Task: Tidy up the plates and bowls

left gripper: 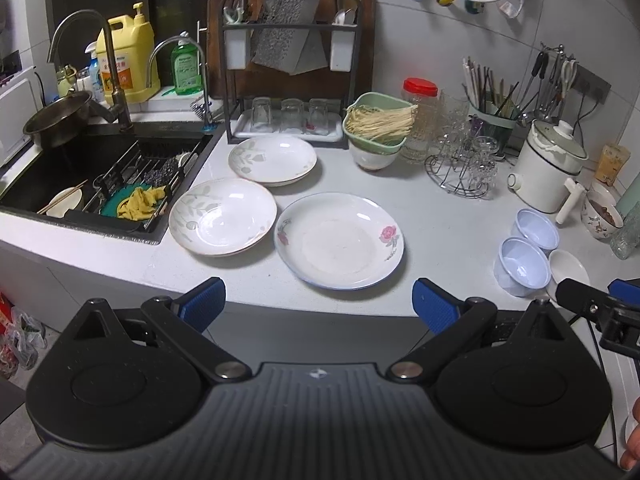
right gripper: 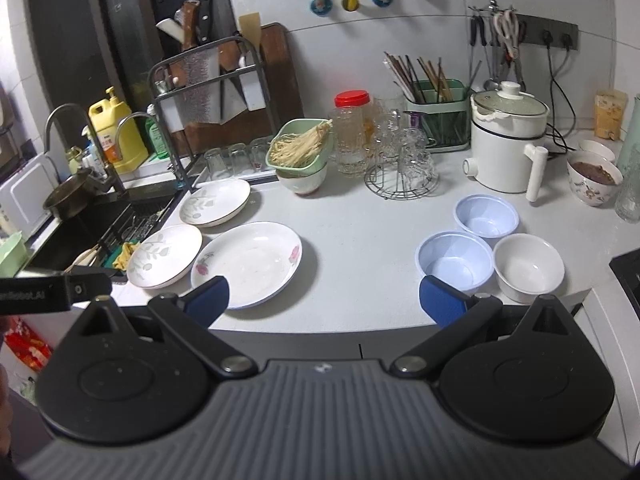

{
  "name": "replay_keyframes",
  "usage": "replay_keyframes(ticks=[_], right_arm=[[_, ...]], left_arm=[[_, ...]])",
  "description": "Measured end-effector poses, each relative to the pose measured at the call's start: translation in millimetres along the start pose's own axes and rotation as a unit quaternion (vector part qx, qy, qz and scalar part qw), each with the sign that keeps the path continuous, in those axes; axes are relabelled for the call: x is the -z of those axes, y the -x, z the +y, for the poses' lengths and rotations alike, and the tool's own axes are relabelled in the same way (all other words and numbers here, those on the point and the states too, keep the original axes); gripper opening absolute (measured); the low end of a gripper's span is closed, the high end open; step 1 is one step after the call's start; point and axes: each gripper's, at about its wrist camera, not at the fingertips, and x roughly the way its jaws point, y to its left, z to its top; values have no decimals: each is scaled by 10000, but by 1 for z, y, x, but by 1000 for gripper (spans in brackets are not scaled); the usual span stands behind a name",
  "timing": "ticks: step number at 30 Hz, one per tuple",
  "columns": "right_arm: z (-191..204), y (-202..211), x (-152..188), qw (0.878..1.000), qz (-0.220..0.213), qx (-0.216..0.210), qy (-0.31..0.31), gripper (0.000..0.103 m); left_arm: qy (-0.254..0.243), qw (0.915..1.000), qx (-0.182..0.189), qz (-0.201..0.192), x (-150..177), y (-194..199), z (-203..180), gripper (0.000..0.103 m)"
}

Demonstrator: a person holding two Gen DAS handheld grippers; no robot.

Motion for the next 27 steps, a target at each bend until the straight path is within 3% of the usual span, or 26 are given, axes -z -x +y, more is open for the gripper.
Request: replay_keyframes(ticks=[13, 27], right_arm=[[8, 3, 8, 9994, -133, -98, 316, 103], [4, 8, 8, 9995, -188, -67, 253, 103]], left_arm=[[19, 9998, 172, 69, 18, -8, 12, 101], [15, 9997, 249, 73, 13, -8, 5, 101]])
